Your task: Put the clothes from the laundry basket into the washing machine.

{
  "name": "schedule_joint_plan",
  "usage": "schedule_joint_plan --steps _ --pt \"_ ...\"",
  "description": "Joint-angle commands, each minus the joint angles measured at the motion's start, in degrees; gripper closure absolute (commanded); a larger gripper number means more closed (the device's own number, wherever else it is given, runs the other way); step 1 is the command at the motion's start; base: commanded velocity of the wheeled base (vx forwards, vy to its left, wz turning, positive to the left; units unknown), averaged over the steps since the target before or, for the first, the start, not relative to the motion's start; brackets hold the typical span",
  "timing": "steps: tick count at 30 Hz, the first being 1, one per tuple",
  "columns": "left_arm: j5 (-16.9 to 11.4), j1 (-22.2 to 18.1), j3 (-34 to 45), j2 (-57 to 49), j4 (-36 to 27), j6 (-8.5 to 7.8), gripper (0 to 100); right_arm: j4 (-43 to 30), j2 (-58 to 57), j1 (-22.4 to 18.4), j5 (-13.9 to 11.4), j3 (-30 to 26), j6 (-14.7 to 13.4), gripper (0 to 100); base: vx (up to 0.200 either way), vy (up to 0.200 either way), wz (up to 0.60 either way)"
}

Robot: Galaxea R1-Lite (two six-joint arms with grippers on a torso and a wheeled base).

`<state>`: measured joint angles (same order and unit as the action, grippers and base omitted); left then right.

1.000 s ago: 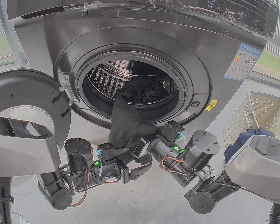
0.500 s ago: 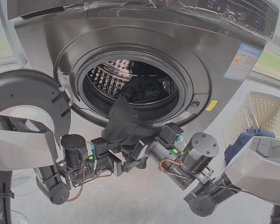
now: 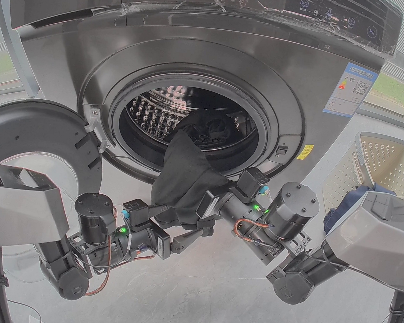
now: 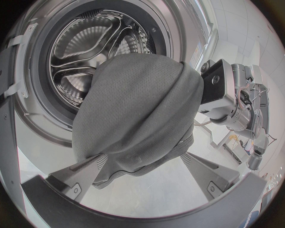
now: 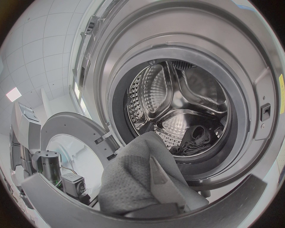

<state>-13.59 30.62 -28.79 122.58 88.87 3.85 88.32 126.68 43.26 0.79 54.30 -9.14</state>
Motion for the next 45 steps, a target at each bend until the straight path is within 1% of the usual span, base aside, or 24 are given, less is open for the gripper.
schedule_joint_plan --steps 1,6,11,20,23,25,29,31,32,34,36,39,42,45 --pt "0.06 -0.21 -0.30 -0.76 -0.01 -0.07 0 0.01 0.14 0.07 0.00 0.02 0.00 100 0.000 0.000 0.00" --pt "0.06 -0.04 -1.79 1.17 -0.10 0.01 0 0.01 0.14 0.68 0.09 -0.07 -0.09 100 0.000 0.000 0.00" --pt "0.15 -0.74 -6.01 5.22 -0.10 -0.07 0 0.01 0.23 1.56 0.00 -0.42 -0.09 100 0.000 0.000 0.00" --pt "0.06 -0.92 -11.55 9.17 -0.10 0.28 0 0.01 -0.03 3.41 0.09 -1.21 -0.35 100 0.000 0.000 0.00" --pt "0.15 -1.53 -13.66 9.70 -0.10 0.72 0 0.10 -0.21 3.49 0.09 -1.91 -0.44 100 0.000 0.000 0.00" --pt "0.67 -1.62 -14.71 9.79 -0.01 0.98 0 0.10 -0.21 3.49 0.09 -2.27 -0.53 100 0.000 0.000 0.00" --pt "2.69 -1.79 -15.15 9.52 -0.01 1.33 0 0.10 -0.12 3.49 0.09 -2.27 -0.53 100 0.000 0.000 0.00" --pt "3.13 -1.79 -15.06 9.44 -0.01 1.42 0 0.10 -0.03 3.49 0.09 -2.18 -0.53 100 0.000 0.000 0.00" --pt "3.22 -1.79 -15.06 9.44 -0.01 1.42 100 0.10 -0.03 3.58 0.09 -2.27 -0.53 100 0.000 0.000 0.00" --pt "3.31 -1.79 -15.24 9.52 -0.01 1.42 100 0.10 -0.03 3.76 0.35 -2.27 -0.61 100 0.000 0.000 0.00" --pt "3.49 -2.06 -15.85 9.52 0.08 1.77 100 0.10 -0.12 3.67 0.88 -2.35 -1.14 100 0.000 0.000 0.00" --pt "4.80 -2.32 -16.65 9.08 0.08 3.00 100 0.10 -0.65 3.23 0.88 -3.32 -1.76 100 0.000 0.000 0.00" --pt "5.16 -3.38 -16.82 7.77 0.08 3.88 100 0.10 -0.83 2.35 0.97 -3.76 -1.84 100 0.000 0.000 0.00" --pt "5.07 -3.82 -15.94 5.83 0.08 3.97 100 0.10 -0.74 1.38 0.97 -4.20 -1.93 100 0.000 0.000 0.00"
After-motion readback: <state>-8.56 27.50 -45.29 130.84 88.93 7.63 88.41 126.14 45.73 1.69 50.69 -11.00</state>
